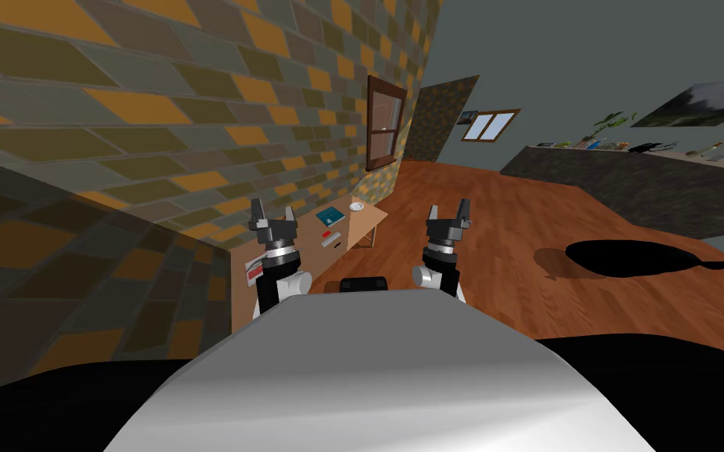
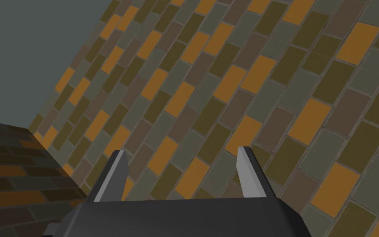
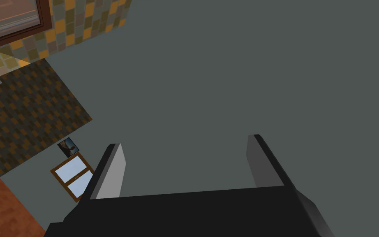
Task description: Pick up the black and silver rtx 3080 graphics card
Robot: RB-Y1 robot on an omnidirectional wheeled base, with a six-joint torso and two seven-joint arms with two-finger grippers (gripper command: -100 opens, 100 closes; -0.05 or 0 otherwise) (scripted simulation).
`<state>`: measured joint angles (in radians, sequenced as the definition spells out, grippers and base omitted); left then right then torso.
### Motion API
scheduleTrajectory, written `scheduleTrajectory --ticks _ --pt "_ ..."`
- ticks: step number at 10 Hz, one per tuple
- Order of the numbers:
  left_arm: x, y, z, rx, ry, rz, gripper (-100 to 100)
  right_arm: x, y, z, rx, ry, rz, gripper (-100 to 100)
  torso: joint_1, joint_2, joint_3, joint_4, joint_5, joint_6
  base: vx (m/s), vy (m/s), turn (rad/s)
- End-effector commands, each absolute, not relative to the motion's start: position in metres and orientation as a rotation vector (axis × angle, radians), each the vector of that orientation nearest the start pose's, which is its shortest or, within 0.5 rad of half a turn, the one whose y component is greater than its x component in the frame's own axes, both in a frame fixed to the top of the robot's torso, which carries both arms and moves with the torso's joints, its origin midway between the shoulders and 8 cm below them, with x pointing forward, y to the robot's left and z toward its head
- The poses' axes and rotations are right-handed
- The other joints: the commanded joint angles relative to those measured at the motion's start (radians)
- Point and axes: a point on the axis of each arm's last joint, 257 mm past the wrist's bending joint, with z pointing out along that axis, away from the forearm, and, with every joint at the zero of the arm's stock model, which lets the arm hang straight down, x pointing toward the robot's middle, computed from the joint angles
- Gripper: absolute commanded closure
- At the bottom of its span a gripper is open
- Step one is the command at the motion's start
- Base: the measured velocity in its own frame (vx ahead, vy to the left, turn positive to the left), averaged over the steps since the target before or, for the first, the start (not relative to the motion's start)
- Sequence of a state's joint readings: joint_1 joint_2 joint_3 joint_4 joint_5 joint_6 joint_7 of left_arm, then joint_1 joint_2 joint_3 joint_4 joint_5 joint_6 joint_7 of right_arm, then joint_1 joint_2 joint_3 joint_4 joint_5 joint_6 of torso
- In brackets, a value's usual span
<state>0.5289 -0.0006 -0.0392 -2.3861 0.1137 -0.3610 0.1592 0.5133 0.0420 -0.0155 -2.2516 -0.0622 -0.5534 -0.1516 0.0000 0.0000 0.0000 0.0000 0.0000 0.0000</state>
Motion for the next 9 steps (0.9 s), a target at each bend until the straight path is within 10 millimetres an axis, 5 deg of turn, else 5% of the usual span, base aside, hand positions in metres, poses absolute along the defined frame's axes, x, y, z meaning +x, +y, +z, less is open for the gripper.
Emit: scheduleTrajectory --ticks 1,9 --pt "0.348 0.279 0.027 -0.853 0.572 -1.545 -100 0.336 -0.298 0.018 0.765 0.477 1.46 0 0.0 0.0 0.0 0.0 0.0 0.0 0.009 -0.022 -0.031" --pt "0.379 0.304 -0.056 -1.089 0.76 -1.517 -100 0.336 -0.298 0.018 0.765 0.476 1.46 0 -0.007 -0.004 -0.002 -0.001 -0.002 0.0 0.035 -0.09 -0.062"
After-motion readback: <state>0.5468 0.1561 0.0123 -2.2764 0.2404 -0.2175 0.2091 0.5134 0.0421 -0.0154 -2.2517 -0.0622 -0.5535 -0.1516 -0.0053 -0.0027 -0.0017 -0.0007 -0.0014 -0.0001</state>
